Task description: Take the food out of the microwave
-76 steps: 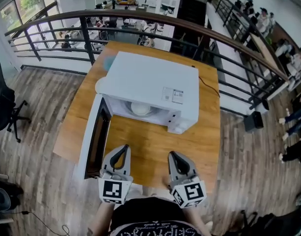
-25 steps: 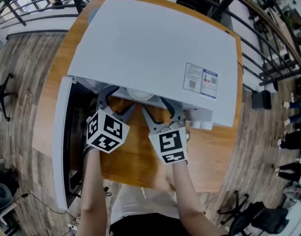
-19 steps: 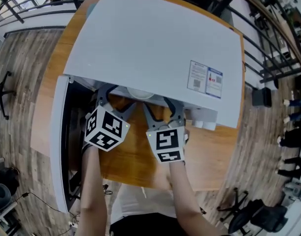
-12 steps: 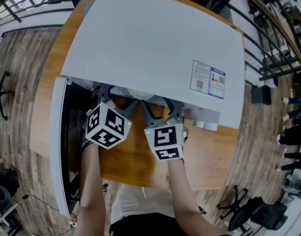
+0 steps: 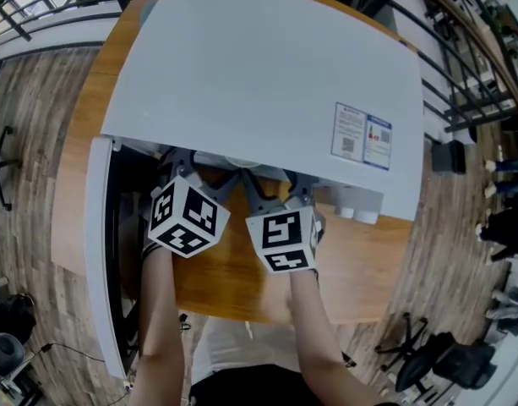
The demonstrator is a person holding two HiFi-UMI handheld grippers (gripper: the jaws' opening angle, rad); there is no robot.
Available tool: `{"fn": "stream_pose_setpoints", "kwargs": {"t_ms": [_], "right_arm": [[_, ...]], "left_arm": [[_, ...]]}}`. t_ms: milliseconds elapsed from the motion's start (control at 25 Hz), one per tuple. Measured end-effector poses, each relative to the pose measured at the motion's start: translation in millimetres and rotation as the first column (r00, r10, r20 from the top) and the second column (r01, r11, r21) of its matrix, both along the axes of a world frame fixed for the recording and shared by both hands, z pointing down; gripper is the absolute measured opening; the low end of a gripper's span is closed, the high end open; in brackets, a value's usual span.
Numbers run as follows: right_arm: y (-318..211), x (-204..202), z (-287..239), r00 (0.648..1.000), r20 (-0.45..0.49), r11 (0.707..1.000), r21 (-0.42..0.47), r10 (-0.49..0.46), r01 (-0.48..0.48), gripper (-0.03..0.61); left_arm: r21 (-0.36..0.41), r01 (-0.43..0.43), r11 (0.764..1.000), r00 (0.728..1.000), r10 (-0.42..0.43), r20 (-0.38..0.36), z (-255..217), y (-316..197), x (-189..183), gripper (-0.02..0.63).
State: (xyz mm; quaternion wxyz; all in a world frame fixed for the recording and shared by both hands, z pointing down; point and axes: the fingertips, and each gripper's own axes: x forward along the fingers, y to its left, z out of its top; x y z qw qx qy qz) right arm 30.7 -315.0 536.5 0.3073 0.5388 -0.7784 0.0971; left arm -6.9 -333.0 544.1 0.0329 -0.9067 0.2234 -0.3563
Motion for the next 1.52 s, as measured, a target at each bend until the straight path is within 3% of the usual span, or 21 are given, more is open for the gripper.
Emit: {"fn": "stream_pose_setpoints", "kwargs": {"t_ms": [520,1520], "right_arm": [[8,4,1,0.998,-0.059,1.0,-0.01,-0.021,0.021,0.25],[50,6,-33,0.998,-0.069,0.999,0.049,-0.016,0.02,0.25]], "left_arm": [[-0.062,0.04,0.997,0.997,-0.044,-0.064,-4,9,-1,0.301],[0.02,0.052,0.998,0.996,-0.051,-0.07,-39,52,3,0.302]]}}
